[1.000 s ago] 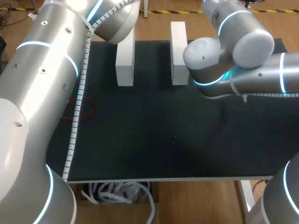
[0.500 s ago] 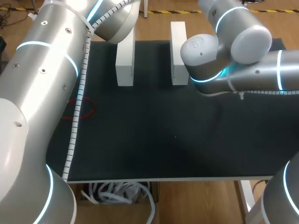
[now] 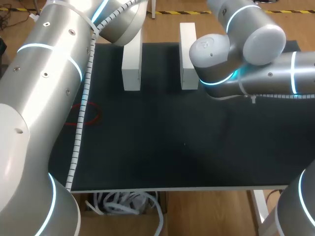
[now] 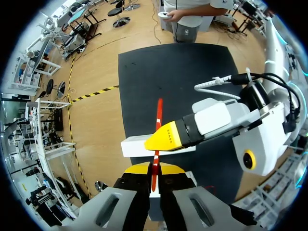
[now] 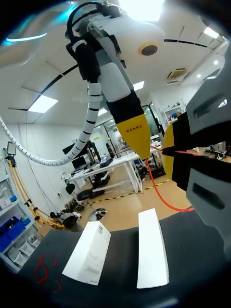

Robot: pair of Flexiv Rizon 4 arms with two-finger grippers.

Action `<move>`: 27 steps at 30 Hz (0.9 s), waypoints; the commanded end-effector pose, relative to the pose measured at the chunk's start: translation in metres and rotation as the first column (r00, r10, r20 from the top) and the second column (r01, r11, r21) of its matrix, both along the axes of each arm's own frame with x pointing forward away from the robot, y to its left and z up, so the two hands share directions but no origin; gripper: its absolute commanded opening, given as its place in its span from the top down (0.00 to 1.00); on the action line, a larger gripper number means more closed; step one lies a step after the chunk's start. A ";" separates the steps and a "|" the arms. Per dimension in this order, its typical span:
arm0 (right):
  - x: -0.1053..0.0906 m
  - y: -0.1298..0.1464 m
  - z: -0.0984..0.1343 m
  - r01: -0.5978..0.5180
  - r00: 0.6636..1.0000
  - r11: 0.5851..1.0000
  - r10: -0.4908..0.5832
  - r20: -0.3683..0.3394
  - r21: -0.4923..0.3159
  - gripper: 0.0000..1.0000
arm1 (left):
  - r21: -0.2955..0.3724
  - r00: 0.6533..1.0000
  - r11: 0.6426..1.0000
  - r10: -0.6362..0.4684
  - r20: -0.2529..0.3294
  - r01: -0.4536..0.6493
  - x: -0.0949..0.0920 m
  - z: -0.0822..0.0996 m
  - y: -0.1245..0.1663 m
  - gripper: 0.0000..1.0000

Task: Grab the tape and strap the tape.

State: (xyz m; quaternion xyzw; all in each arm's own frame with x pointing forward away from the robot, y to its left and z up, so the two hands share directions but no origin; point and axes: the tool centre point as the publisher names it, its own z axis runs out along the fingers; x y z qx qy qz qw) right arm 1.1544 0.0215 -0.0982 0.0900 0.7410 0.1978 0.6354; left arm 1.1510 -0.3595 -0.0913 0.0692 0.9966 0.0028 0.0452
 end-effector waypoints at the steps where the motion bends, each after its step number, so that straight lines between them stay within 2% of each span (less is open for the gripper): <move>1: 0.001 -0.001 0.003 0.005 1.000 1.000 -0.005 -0.001 0.000 1.00 | 0.061 0.925 0.998 0.017 -0.379 0.007 0.006 0.003 -0.004 1.00; 12: 0.001 -0.005 0.000 0.011 1.000 1.000 -0.010 -0.016 0.019 1.00 | 0.061 0.925 0.998 0.017 -0.379 0.007 0.006 0.003 -0.004 1.00; 13: 0.001 -0.005 0.000 0.012 1.000 1.000 -0.011 -0.017 0.021 0.91 | 0.061 0.925 0.998 0.017 -0.379 0.007 0.006 0.003 -0.004 1.00; 15: 0.000 -0.006 0.000 0.012 1.000 1.000 -0.012 -0.018 0.023 0.96 | 0.061 0.925 0.998 0.017 -0.379 0.007 0.006 0.003 -0.004 1.00; 16: 0.000 -0.007 0.000 0.012 1.000 1.000 -0.012 -0.019 0.023 0.95 | 0.061 0.925 0.998 0.017 -0.379 0.007 0.006 0.003 -0.004 1.00; 17: 0.000 -0.007 0.000 0.013 1.000 1.000 -0.013 -0.019 0.023 0.87 | 0.061 0.925 0.998 0.017 -0.379 0.007 0.006 0.003 -0.004 1.00; 18: -0.001 -0.008 0.000 0.013 1.000 1.000 -0.013 -0.020 0.024 0.75 | 0.061 0.925 0.998 0.017 -0.379 0.007 0.006 0.003 -0.004 1.00; 20: -0.001 -0.009 -0.001 0.014 1.000 1.000 -0.013 -0.021 0.024 0.80 | 0.061 0.925 0.998 0.017 -0.379 0.007 0.006 0.003 -0.004 1.00; 27: -0.011 -0.011 0.001 -0.005 0.999 0.999 0.006 -0.033 0.045 0.80 | 0.061 0.925 0.998 0.017 -0.379 0.007 0.006 0.003 -0.004 1.00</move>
